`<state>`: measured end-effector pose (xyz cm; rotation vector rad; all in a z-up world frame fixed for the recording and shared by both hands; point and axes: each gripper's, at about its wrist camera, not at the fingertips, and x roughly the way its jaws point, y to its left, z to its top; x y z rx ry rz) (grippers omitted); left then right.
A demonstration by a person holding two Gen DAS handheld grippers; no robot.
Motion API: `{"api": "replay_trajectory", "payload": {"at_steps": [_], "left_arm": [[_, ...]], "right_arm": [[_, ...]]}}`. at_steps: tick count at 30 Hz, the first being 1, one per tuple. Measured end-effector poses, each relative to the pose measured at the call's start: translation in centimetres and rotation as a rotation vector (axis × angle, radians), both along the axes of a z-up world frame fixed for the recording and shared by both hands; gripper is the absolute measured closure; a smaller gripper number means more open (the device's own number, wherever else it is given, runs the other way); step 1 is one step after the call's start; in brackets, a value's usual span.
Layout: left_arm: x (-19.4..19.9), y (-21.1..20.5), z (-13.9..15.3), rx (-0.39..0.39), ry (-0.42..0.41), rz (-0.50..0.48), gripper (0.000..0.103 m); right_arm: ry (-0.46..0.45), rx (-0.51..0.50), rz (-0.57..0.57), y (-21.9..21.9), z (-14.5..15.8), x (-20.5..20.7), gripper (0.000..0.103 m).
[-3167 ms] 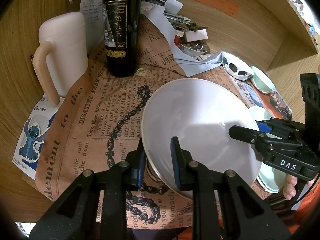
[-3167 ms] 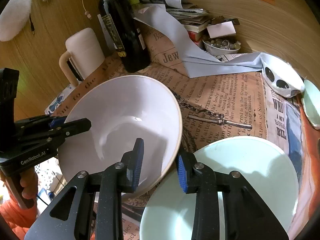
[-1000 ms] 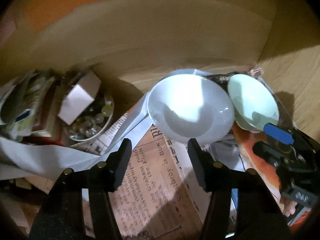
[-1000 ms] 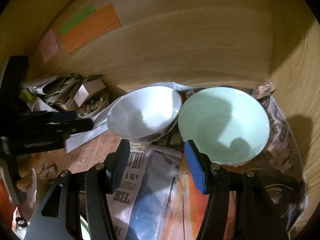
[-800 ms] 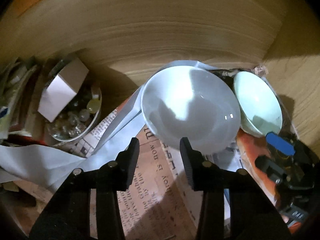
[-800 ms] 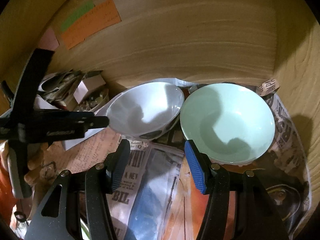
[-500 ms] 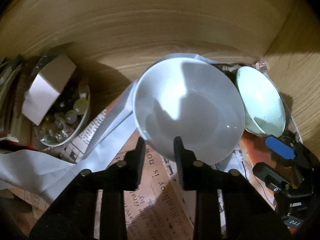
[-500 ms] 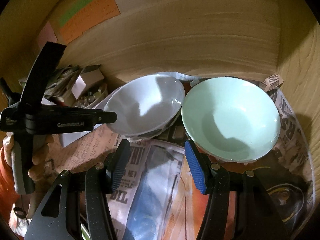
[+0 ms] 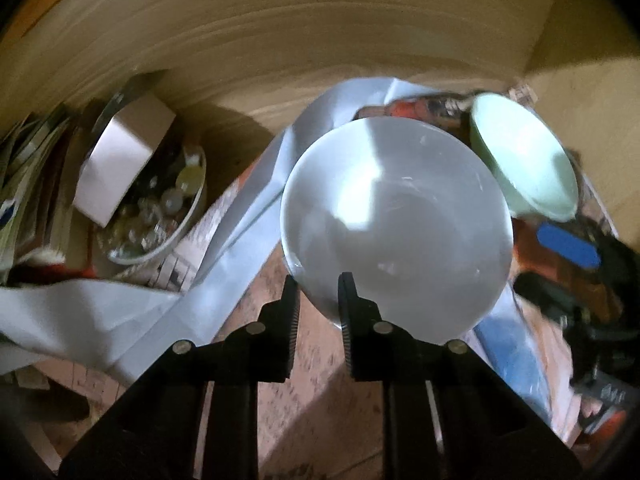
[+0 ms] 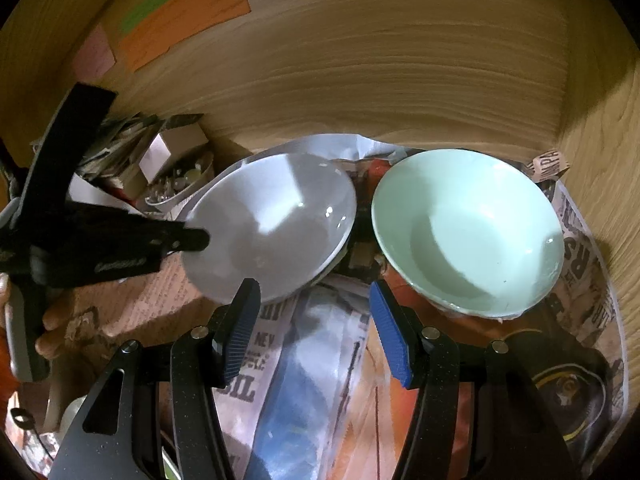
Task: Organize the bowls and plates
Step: 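Lift the white bowl with both tools and carry it toward the mauve bowl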
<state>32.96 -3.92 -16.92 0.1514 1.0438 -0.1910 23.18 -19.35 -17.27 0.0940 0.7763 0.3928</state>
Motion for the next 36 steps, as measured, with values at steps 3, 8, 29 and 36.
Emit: {"api": "replay_trajectory", "payload": {"at_steps": [3, 8, 29, 36], "left_arm": [[-1.8, 0.3, -0.1, 0.004, 0.009, -0.028, 0.084], [-3.8, 0.4, 0.0, 0.007, 0.014, -0.086, 0.084], [-4.8, 1.2, 1.6, -0.039, -0.024, -0.065, 0.084], [-7.5, 2.1, 3.9, -0.064, -0.1, -0.038, 0.084]], "right_arm": [[0.02, 0.001, 0.007, 0.2, -0.2, 0.1, 0.05], [0.052, -0.015, 0.019, 1.0, -0.9, 0.6, 0.062], [0.053, -0.009, 0.003, 1.9, 0.3, -0.3, 0.086], [0.002, 0.01, 0.003, 2.2, 2.3, -2.0, 0.086]]}}
